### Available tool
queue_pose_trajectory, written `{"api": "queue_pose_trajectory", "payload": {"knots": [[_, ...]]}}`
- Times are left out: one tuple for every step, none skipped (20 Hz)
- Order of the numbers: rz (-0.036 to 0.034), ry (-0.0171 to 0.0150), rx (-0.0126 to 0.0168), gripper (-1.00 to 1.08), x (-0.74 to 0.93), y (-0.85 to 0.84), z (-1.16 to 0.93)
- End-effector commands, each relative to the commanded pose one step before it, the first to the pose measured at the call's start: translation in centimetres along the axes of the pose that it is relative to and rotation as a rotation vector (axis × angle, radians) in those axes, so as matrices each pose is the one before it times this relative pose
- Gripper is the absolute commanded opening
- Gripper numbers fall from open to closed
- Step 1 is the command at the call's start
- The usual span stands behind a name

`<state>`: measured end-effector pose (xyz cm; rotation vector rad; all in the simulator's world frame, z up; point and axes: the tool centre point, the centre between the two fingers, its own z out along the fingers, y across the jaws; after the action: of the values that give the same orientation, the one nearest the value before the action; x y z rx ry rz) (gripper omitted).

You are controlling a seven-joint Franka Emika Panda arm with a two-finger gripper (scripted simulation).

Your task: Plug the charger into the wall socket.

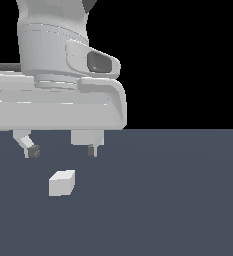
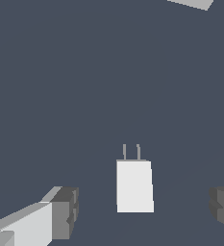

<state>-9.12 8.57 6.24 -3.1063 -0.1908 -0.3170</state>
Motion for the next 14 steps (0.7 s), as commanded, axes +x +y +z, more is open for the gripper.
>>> {"api": "queue_pose_trajectory", "payload": {"knots": [[-0.00003,0.00015,-0.00011,1.00,0.000,-0.001,-0.001],[0.00000,0.00000,0.00000,1.00,-0.006,0.000,0.026],[0.00000,0.00000,0.00000,1.00,-0.019,0.001,0.078],[0.00000,0.00000,0.00000,1.00,-0.032,0.001,0.130],[0.00000,0.00000,0.00000,1.00,-0.044,0.002,0.182],[0.00000,0.00000,0.00000,1.00,-0.056,0.002,0.233],[0.00000,0.00000,0.00000,1.00,-0.068,0.003,0.284],[0.00000,0.00000,0.00000,1.00,-0.079,0.003,0.334],[-0.00031,0.00066,-0.00065,1.00,-0.087,-0.010,0.350],[0.00000,0.00000,0.00000,1.00,-0.099,0.003,0.432],[0.00000,0.00000,0.00000,1.00,-0.107,0.002,0.480],[0.00000,0.00000,0.00000,1.00,-0.103,0.001,0.477],[-0.00008,0.00058,-0.00036,1.00,-0.083,-0.002,0.394],[0.00000,0.00000,0.00000,1.00,-0.073,-0.002,0.372]]}}
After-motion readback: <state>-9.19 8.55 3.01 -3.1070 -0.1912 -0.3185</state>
